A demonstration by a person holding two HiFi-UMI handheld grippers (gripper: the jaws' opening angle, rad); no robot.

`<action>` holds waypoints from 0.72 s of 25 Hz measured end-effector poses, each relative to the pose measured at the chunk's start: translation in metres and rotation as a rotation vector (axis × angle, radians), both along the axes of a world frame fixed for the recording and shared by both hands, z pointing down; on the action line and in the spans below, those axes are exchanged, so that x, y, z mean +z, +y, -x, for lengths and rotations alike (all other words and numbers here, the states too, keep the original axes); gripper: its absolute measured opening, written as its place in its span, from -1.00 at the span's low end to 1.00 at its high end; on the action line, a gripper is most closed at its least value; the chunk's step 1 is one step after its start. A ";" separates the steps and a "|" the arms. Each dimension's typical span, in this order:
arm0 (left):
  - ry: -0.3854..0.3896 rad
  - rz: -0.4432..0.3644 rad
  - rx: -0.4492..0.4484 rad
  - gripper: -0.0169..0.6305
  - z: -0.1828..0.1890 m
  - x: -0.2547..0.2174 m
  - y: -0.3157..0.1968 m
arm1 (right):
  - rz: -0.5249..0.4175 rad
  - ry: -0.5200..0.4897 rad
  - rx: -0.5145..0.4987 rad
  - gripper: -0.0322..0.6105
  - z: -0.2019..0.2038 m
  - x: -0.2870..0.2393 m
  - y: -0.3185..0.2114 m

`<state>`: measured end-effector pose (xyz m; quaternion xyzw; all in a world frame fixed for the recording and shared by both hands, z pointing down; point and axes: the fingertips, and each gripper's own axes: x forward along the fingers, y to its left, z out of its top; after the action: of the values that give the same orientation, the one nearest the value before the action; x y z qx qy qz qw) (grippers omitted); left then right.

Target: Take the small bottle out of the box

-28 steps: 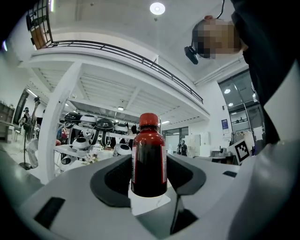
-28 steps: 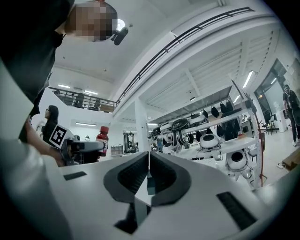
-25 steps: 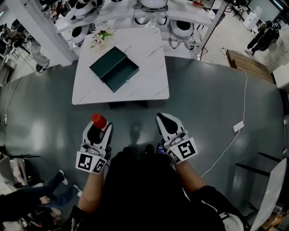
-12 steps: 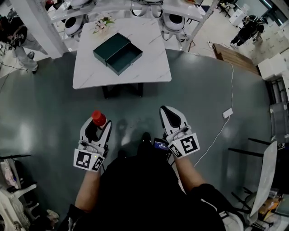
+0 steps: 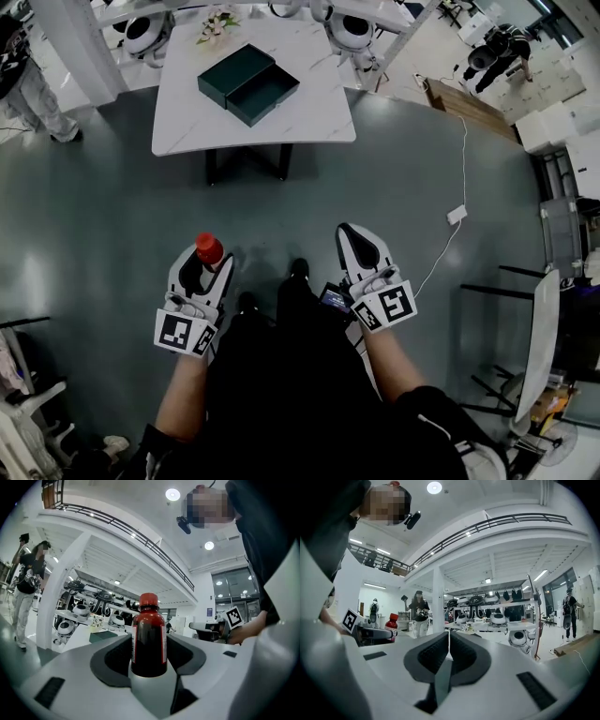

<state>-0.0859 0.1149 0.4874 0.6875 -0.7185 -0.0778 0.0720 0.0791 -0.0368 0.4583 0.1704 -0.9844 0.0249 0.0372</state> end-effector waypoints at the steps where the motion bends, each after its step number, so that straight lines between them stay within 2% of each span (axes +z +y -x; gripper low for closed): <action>1: 0.000 0.002 0.005 -0.22 -0.001 0.003 0.001 | -0.001 0.007 0.001 -0.79 -0.001 0.001 0.004; 7: -0.006 0.002 0.008 -0.22 -0.016 0.006 -0.004 | 0.008 0.006 -0.021 -0.79 -0.010 0.002 0.004; 13: -0.026 -0.014 -0.037 -0.22 -0.026 -0.016 -0.017 | 0.007 -0.067 -0.101 -0.79 -0.005 -0.008 -0.002; 18: -0.054 -0.014 -0.034 -0.22 -0.041 -0.034 -0.033 | -0.011 -0.114 -0.104 -0.79 -0.016 -0.018 -0.015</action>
<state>-0.0453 0.0820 0.4532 0.6775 -0.7312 -0.0653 0.0464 0.0951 -0.0518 0.4401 0.1176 -0.9925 0.0273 -0.0187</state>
